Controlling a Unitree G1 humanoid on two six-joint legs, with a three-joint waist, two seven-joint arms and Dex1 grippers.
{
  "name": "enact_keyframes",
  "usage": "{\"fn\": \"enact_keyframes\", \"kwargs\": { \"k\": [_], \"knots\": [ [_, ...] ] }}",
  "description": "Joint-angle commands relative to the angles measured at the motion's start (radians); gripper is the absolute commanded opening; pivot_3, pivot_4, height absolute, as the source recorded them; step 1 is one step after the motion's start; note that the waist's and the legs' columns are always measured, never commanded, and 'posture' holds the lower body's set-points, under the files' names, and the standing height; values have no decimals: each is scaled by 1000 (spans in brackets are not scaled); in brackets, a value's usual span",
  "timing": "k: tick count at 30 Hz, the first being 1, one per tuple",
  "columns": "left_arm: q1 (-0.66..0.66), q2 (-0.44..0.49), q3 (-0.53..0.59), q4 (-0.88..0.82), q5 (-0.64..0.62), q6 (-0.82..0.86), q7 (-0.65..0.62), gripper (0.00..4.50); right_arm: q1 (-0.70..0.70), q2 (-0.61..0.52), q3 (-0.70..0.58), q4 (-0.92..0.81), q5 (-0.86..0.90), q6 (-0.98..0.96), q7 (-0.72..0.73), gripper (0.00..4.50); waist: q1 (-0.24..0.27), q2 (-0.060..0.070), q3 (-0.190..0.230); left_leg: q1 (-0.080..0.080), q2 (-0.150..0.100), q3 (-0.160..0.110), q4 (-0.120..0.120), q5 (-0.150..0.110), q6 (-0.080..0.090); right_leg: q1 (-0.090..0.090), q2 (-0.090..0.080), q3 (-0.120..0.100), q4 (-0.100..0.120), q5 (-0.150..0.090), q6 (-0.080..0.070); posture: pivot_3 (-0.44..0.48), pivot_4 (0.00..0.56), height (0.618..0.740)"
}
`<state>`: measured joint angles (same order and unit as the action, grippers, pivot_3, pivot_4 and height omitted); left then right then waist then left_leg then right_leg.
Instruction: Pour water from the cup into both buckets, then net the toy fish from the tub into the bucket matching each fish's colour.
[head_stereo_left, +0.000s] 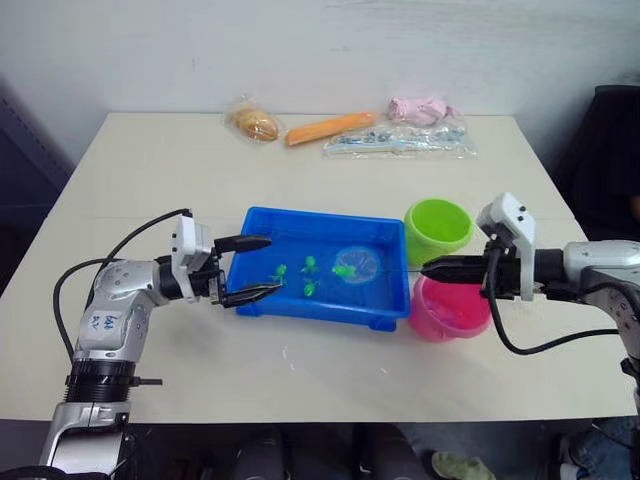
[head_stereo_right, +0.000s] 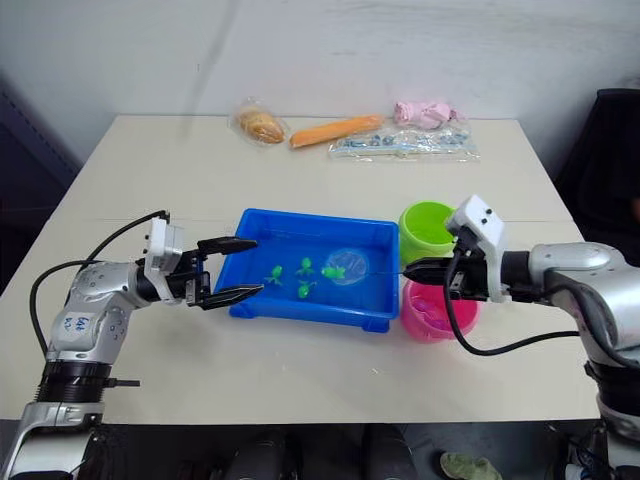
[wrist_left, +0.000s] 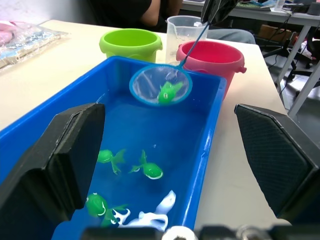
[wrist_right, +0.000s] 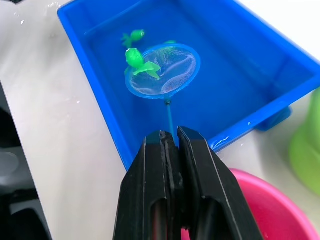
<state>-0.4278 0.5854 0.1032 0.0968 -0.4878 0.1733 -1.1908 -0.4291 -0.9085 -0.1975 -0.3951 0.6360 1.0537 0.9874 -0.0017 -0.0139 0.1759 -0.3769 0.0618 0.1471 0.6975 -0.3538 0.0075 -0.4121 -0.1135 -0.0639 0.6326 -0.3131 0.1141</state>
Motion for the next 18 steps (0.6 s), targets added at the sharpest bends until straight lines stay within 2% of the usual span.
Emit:
{"fn": "enact_keyframes", "kwargs": {
  "k": [1,5,10,14,18],
  "knots": [
    [-11,-17,27,-9,-35,4,15,4467,21,3,-104,-71,61,21,-57,0,0,0,0,0,0,0,0,0,0,0,0,0,0,0,0,0,150,740],
    [-41,-57,25,-11,-60,48,56,4467,91,24,-259,-146,143,74,-140,0,2,0,0,0,0,0,0,0,0,0,0,0,0,0,0,0,150,740],
    [-88,-84,28,-14,-68,61,74,4467,153,11,-421,-159,199,107,-214,0,3,0,0,0,-2,0,0,0,0,1,0,0,-1,0,0,0,150,740],
    [-139,-110,28,-8,-79,89,102,4467,197,-13,-477,-131,184,86,-243,0,2,0,0,0,-5,0,0,0,0,1,0,0,-1,0,0,0,150,740],
    [-185,-142,6,-11,-65,91,124,4467,233,-44,-465,-75,114,10,-256,0,2,0,0,0,-6,0,0,0,0,1,0,0,-2,0,1,0,150,740]
  ]
}}
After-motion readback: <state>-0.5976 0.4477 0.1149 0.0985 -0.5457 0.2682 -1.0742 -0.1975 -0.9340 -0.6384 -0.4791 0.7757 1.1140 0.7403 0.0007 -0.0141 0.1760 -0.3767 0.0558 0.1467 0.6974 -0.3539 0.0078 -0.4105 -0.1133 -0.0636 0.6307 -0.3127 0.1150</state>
